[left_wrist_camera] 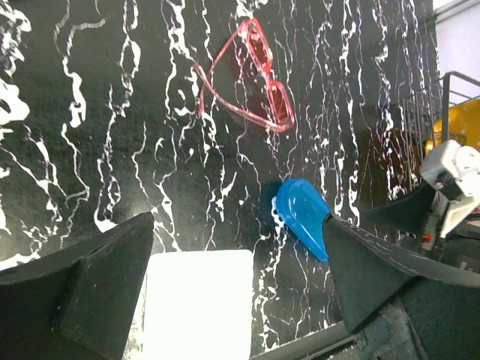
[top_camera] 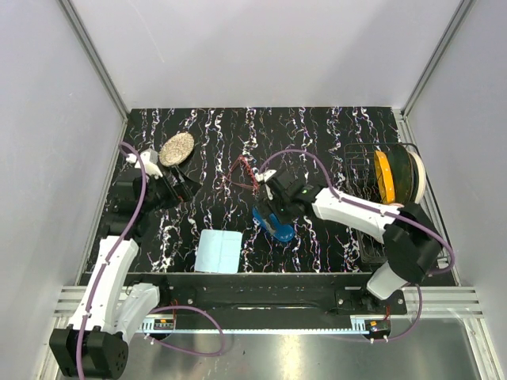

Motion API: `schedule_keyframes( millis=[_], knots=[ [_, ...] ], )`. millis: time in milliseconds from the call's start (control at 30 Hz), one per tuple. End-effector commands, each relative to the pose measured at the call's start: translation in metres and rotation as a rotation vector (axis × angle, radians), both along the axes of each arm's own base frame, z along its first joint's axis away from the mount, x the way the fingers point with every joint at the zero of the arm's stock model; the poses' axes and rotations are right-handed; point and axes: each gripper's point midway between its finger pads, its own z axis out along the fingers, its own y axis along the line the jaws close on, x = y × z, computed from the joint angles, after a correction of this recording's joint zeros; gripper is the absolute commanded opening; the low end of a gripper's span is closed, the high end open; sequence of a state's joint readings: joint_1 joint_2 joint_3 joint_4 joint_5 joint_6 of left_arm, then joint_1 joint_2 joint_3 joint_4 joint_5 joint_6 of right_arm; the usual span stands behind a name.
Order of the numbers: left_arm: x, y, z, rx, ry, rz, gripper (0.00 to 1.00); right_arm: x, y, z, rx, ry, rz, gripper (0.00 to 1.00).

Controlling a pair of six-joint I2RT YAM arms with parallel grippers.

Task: Organize the sunglasses
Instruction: Pick up the sunglasses case from the center of the board.

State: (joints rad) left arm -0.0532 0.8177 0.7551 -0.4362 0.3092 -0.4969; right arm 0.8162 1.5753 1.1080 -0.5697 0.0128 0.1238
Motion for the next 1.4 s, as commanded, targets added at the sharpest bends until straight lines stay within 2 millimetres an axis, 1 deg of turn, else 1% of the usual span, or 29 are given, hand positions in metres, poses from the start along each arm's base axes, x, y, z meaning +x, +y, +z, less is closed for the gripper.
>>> schedule_keyframes(
  millis=[0,67,100,167,200,300,400,533,600,667,700,733,800,867,900,933,967,1033,1067,1133,1167,1200,1233,1267,1300,1367],
  knots=[
    [0.0,-0.013,0.005,-0.077,-0.046,-0.045,0.99,0.008,0.007,-0.014,-0.046,-0.081,-0.005,0.99],
    [-0.001,-0.015,0.001,-0.093,-0.034,-0.052,0.99,0.008,0.008,-0.023,-0.059,-0.083,-0.006,0.98],
    [-0.002,-0.016,-0.004,-0.097,-0.022,-0.053,0.99,0.009,0.012,-0.024,-0.046,-0.094,-0.003,0.97],
    [-0.003,-0.016,-0.007,-0.099,-0.014,-0.053,0.99,0.007,0.014,-0.031,-0.046,-0.089,0.001,0.95],
    [-0.004,-0.017,-0.008,-0.102,-0.01,-0.056,0.99,0.008,0.016,-0.031,-0.04,-0.095,0.0,0.95],
    [-0.005,-0.017,-0.011,-0.1,-0.007,-0.059,0.99,0.007,0.017,-0.039,-0.058,-0.089,0.001,0.92],
    [-0.005,-0.016,-0.013,-0.097,-0.002,-0.058,0.99,0.009,0.01,-0.05,-0.103,-0.082,-0.028,0.8],
    [-0.003,-0.014,-0.012,-0.08,-0.002,-0.048,0.99,0.01,0.007,-0.059,-0.133,-0.071,-0.049,0.72],
    [-0.003,-0.014,-0.011,-0.077,-0.001,-0.051,0.99,0.009,0.007,-0.06,-0.136,-0.071,-0.053,0.7],
    [-0.001,-0.013,-0.008,-0.076,-0.006,-0.051,0.99,0.011,0.006,-0.061,-0.139,-0.072,-0.072,0.63],
    [-0.001,-0.013,-0.008,-0.075,-0.006,-0.051,0.99,0.013,0.006,-0.059,-0.138,-0.078,-0.083,0.6],
    [-0.001,-0.014,-0.007,-0.078,-0.004,-0.053,0.99,0.015,0.005,-0.056,-0.14,-0.084,-0.107,0.52],
    [0.0,-0.014,-0.007,-0.08,-0.005,-0.054,0.99,0.017,0.006,-0.05,-0.136,-0.088,-0.128,0.46],
    [-0.001,-0.016,-0.005,-0.089,-0.003,-0.064,0.99,0.016,0.01,-0.039,-0.103,-0.088,-0.137,0.45],
    [0.0,-0.018,-0.004,-0.094,-0.005,-0.072,0.99,0.019,0.015,-0.031,-0.08,-0.094,-0.142,0.45],
    [-0.001,-0.022,-0.003,-0.105,-0.004,-0.094,0.99,0.018,0.021,-0.02,-0.039,-0.091,-0.141,0.44],
    [-0.001,-0.023,-0.001,-0.109,-0.002,-0.1,0.99,0.017,0.023,-0.012,-0.018,-0.09,-0.141,0.42],
    [-0.003,-0.031,0.009,-0.126,-0.018,-0.165,0.99,0.02,0.037,0.019,0.075,-0.108,-0.137,0.39],
    [-0.004,-0.035,0.014,-0.132,-0.026,-0.189,0.99,0.02,0.042,0.032,0.11,-0.118,-0.132,0.37],
    [-0.007,-0.043,0.032,-0.155,-0.068,-0.25,0.99,0.021,0.054,0.069,0.208,-0.145,-0.11,0.35],
    [-0.007,-0.046,0.039,-0.163,-0.087,-0.268,0.99,0.02,0.058,0.081,0.24,-0.153,-0.103,0.34],
    [-0.008,-0.049,0.048,-0.176,-0.116,-0.288,0.99,0.023,0.063,0.1,0.288,-0.17,-0.104,0.34],
    [-0.013,-0.055,0.062,-0.198,-0.152,-0.332,0.99,0.02,0.067,0.117,0.333,-0.175,-0.089,0.34],
    [-0.016,-0.059,0.071,-0.224,-0.17,-0.358,0.99,0.019,0.071,0.129,0.367,-0.182,-0.084,0.33],
    [-0.019,-0.065,0.086,-0.245,-0.226,-0.405,0.99,0.018,0.074,0.151,0.423,-0.197,-0.087,0.31],
    [-0.028,-0.071,0.104,-0.286,-0.278,-0.442,0.99,0.012,0.082,0.176,0.506,-0.194,-0.062,0.3]
  ],
)
